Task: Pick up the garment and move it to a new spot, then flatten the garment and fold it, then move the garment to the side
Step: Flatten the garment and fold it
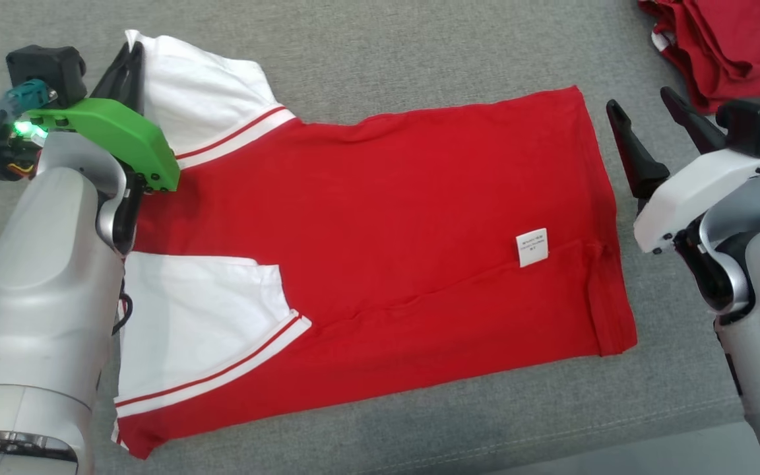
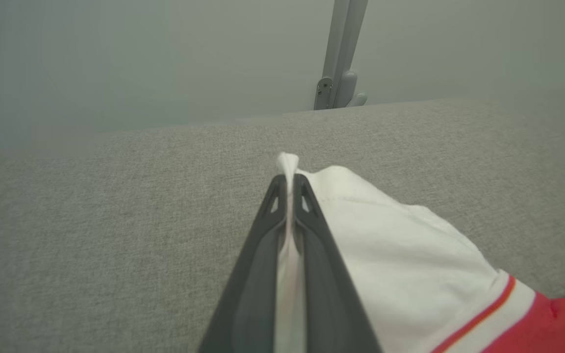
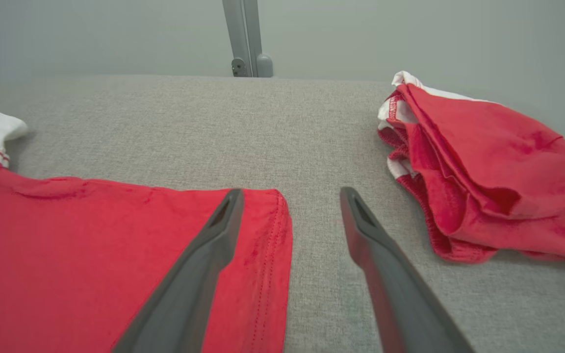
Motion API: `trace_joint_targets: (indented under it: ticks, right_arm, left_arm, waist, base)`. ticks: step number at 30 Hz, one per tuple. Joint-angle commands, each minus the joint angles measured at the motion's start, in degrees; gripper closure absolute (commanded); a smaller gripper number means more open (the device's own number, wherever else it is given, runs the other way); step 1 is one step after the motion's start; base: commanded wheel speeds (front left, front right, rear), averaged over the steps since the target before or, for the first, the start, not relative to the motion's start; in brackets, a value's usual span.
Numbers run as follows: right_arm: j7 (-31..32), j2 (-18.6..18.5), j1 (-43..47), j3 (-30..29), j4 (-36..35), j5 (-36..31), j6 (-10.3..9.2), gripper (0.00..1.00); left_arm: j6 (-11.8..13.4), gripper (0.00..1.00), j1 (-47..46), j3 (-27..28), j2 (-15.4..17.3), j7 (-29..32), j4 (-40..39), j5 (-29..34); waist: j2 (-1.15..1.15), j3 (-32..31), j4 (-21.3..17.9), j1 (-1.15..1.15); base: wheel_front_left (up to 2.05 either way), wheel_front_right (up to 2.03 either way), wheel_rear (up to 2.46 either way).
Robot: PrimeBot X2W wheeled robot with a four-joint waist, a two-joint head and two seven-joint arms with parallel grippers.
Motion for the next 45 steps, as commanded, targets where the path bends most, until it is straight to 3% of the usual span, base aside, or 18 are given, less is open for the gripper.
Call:
trace_joint_targets:
  ticks: [1, 13, 23, 24, 26, 30, 39, 45]
  right_arm:
    - [0.76, -0.6, -1.31, 0.38, 1.43, 0.57, -0.05, 0.0]
    - [5.99, -2.77, -13.73, 5.7, 22.13, 1.04, -0.05, 0.0]
    - [5.73, -3.38, -17.63, 11.51, 30.32, 3.86, -0.05, 0.0]
    - [5.65, -3.37, -17.95, 12.21, 30.82, 4.07, -0.05, 0.08]
    - [5.5, -3.33, -18.49, 13.28, 31.81, 4.69, -0.05, 0.58]
    - [4.86, -3.46, -19.3, 14.87, 33.47, 5.86, -0.07, 1.0]
    - [-1.55, -3.17, -20.6, 15.95, 34.41, 7.43, -0.07, 1.0]
    - [-7.22, -3.33, -15.71, 16.62, 30.97, 9.55, -0.07, 1.0]
  left_arm:
    - [-0.19, 1.0, 1.26, -0.52, -0.21, -0.44, -1.01, -0.83]
    - [-0.18, 1.0, 4.81, -3.86, 1.55, 0.81, -8.7, -5.03]
    - [-0.06, 1.0, 5.52, -4.18, 2.18, 1.41, -10.57, -5.87]
    - [0.04, 1.0, 5.62, -4.17, 2.21, 1.45, -10.73, -5.92]
    - [0.2, 1.0, 5.84, -4.22, 2.3, 1.54, -11.0, -6.06]
    - [0.41, 1.0, 6.19, -4.24, 2.53, 1.51, -11.52, -6.37]
    - [0.35, 1.0, 8.84, -3.56, 3.48, -0.88, -13.94, -7.57]
    - [1.03, 1.0, 15.4, -2.84, 4.61, -3.39, -20.05, -8.6]
  waist:
    - [0.39, -1.74, 2.25, 0.0]
    - [0.39, -0.21, 5.65, 0.0]
    - [0.39, 0.32, 6.25, 0.0]
    - [0.39, 0.37, 6.28, 0.0]
    - [0.39, 0.42, 6.33, 0.0]
    - [0.39, 0.09, 6.34, 0.0]
    - [0.39, -2.86, 6.06, 0.0]
    - [0.39, -6.1, 6.14, 0.0]
  base:
    - [0.0, 0.0, 0.0]
    - [0.0, 0.0, 0.0]
    - [0.0, 0.0, 0.0]
    - [0.0, 0.0, 0.0]
    - [0.0, 0.0, 0.0]
    - [0.0, 0.0, 0.0]
    - [0.0, 0.0, 0.0]
    - [0.0, 0.0, 0.0]
